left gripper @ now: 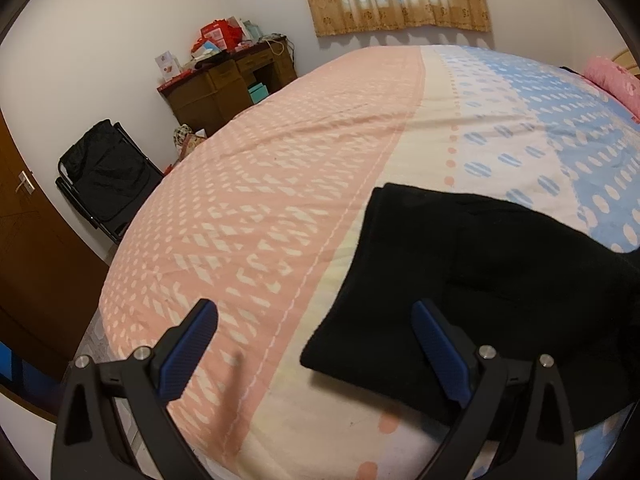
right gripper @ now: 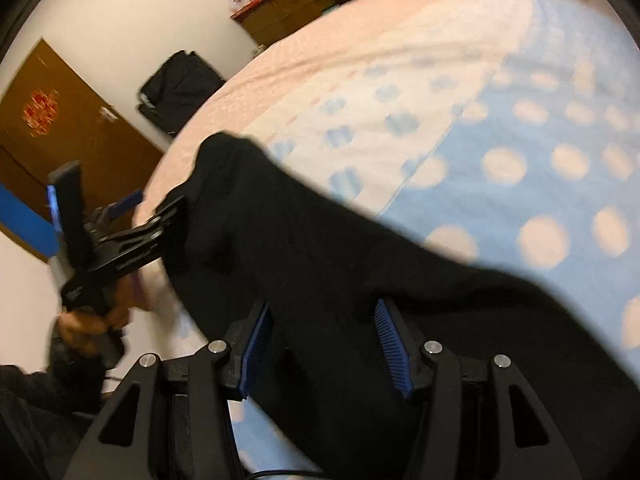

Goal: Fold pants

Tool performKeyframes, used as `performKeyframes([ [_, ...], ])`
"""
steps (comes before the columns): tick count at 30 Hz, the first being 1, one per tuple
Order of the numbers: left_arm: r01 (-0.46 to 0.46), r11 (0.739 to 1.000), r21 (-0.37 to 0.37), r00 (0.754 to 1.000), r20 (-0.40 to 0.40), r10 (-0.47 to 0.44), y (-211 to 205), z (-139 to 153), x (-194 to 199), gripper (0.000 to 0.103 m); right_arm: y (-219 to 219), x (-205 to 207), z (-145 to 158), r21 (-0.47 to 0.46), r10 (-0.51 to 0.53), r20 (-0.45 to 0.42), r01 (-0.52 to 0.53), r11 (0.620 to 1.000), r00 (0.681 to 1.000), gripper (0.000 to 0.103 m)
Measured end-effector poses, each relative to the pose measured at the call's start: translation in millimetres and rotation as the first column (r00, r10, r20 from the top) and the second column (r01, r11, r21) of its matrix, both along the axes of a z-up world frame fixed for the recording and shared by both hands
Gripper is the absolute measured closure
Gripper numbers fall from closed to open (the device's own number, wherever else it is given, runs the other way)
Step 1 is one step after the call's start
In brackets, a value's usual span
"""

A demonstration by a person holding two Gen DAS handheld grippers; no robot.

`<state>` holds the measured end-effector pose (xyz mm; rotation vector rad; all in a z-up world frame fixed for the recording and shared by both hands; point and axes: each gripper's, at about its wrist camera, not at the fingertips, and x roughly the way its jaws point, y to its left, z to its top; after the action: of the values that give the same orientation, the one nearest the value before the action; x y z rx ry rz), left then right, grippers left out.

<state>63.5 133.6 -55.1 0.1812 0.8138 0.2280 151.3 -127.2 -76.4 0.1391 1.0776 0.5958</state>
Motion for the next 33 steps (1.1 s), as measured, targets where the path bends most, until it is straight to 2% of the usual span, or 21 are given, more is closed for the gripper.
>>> performKeyframes([
  [1,0.000,1.000,0.001,1.000,0.002,0.000,-1,-1,1,0.002,-4,2,2,-0.022,-0.014,0.016,0.014,1.000,1.000,0.049],
  [4,0.000,1.000,-0.005,1.000,0.002,0.000,0,-2,1,0.001,-12,5,-6,0.003,-0.028,-0.050,0.028,1.000,0.998,0.049],
  [7,-0.003,1.000,-0.021,1.000,0.000,0.003,3,-2,0,0.000,-17,0,-3,-0.004,-0.035,-0.037,0.035,0.999,0.999,0.049],
  [10,-0.008,0.999,-0.053,1.000,-0.007,0.008,7,-3,1,0.000,-10,6,-11,0.091,0.008,-0.096,0.001,0.996,0.995,0.047],
  [12,-0.012,0.997,-0.070,1.000,-0.009,0.011,9,-3,2,0.000,-1,12,-15,0.167,0.049,-0.112,-0.030,0.985,0.993,0.025],
  [14,-0.011,0.998,-0.066,1.000,-0.006,0.011,8,-4,1,0.000,4,20,-15,0.265,0.059,-0.099,-0.031,0.964,0.993,0.023],
  [17,-0.007,0.999,-0.035,1.000,-0.006,0.007,4,-2,2,0.000,11,41,-22,0.448,0.080,-0.161,0.000,0.894,0.984,0.023],
  [20,0.001,1.000,-0.012,1.000,-0.008,-0.001,2,-1,4,0.000,-6,62,-14,0.515,0.019,-0.156,0.065,0.855,0.988,0.023],
  [21,0.001,1.000,-0.013,1.000,-0.007,-0.001,3,-1,5,0.000,-18,69,-11,0.559,-0.004,-0.162,0.096,0.824,0.987,0.023],
  [23,0.003,0.999,-0.033,1.000,-0.008,-0.003,3,-1,6,0.000,-46,86,-13,0.667,-0.018,-0.221,0.165,0.726,0.975,0.023],
  [24,0.006,0.999,-0.046,1.000,-0.010,-0.007,4,-1,7,0.000,-56,94,-18,0.696,-0.017,-0.258,0.197,0.690,0.966,0.023],
  [26,0.014,0.997,-0.072,1.000,-0.018,-0.015,3,-1,10,0.000,-65,105,-28,0.682,-0.027,-0.307,0.240,0.690,0.951,0.023],
  [29,0.012,0.999,-0.045,1.000,-0.013,-0.012,-1,-1,14,0.000,-69,117,-48,0.689,0.007,-0.369,0.269,0.673,0.930,0.031],
  [31,0.018,1.000,-0.018,1.000,-0.012,-0.018,-4,1,18,0.000,-71,119,-45,0.688,0.031,-0.391,0.269,0.674,0.920,0.031],
  [33,0.011,1.000,0.015,1.000,-0.003,-0.011,-4,4,22,0.000,-76,116,-36,0.641,0.018,-0.383,0.251,0.725,0.924,0.031],
])
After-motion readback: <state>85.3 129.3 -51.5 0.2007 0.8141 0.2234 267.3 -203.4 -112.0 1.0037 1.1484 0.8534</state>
